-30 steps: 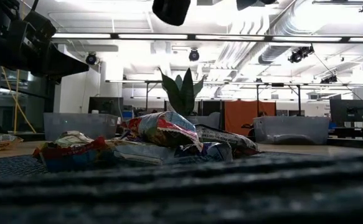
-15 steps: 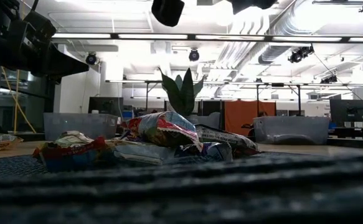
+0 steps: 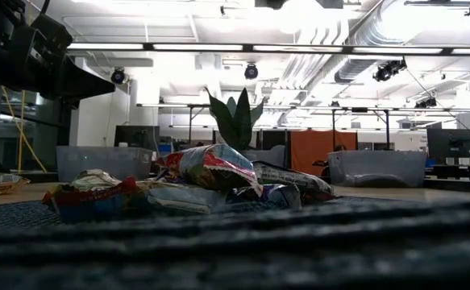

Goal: Pick and place Granola Bars by type
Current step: Put the yellow granola bar into the right black bin

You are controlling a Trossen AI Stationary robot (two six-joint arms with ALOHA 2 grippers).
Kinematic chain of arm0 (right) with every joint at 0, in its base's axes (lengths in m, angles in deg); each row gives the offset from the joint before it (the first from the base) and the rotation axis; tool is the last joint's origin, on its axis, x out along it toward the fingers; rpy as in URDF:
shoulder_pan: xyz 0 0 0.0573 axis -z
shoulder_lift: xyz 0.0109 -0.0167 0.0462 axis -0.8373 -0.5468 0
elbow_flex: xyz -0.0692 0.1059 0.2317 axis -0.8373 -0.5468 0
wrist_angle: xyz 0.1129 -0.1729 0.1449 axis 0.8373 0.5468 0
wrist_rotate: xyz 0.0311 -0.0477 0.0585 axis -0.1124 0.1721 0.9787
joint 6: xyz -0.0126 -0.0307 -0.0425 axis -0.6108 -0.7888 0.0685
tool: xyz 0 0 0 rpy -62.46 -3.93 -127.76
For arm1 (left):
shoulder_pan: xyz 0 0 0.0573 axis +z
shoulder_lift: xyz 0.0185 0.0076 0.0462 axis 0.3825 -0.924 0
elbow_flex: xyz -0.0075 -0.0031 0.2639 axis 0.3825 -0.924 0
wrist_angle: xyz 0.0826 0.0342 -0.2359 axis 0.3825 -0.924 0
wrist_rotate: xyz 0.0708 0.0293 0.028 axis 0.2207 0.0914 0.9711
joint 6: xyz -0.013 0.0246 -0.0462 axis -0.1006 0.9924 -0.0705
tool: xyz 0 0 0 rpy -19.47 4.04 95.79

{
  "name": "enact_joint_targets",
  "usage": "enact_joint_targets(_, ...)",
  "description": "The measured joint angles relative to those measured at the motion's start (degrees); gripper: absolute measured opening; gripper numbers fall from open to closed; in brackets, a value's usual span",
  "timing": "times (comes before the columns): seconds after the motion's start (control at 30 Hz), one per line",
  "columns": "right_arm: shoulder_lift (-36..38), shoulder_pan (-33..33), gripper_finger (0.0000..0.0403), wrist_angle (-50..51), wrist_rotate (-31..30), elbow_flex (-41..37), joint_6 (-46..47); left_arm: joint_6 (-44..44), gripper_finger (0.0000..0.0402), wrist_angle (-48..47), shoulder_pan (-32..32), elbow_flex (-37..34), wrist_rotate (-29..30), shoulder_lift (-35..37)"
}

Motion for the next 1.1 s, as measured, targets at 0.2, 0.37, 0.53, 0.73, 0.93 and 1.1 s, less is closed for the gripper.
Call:
enact_joint_targets(0.2,12.4,2.2,0.0087,19.8,-13.2,0.0,-4.3,0.0,0.0001,0.0,0.0,0.0,0.0,0.0)
enact_joint_targets(0.37,19.7,5.5,0.0087,35.3,-22.9,0.0,-4.5,0.0,0.0001,0.0,0.0,0.0,0.0,0.0)
enact_joint_targets(0.53,23.9,10.2,0.0087,46.6,-32.4,0.0,-4.5,0.0,0.0001,0.0,0.0,0.0,0.0,0.0)
enact_joint_targets(0.73,24.5,17.6,0.0087,56.7,-40.9,0.0,-5.6,0.0,0.0001,0.0,0.0,0.0,0.0,0.0)
enact_joint_targets(0.93,21.8,27.5,0.0087,63.3,-42.8,0.0,-9.8,0.0,0.0001,0.0,0.0,0.0,0.0,0.0)
enact_joint_targets(1.1,17.9,35.7,0.0087,67.3,-41.6,0.0,-16.1,0.0,0.0001,0.0,0.0,0.0,0.0,0.0)
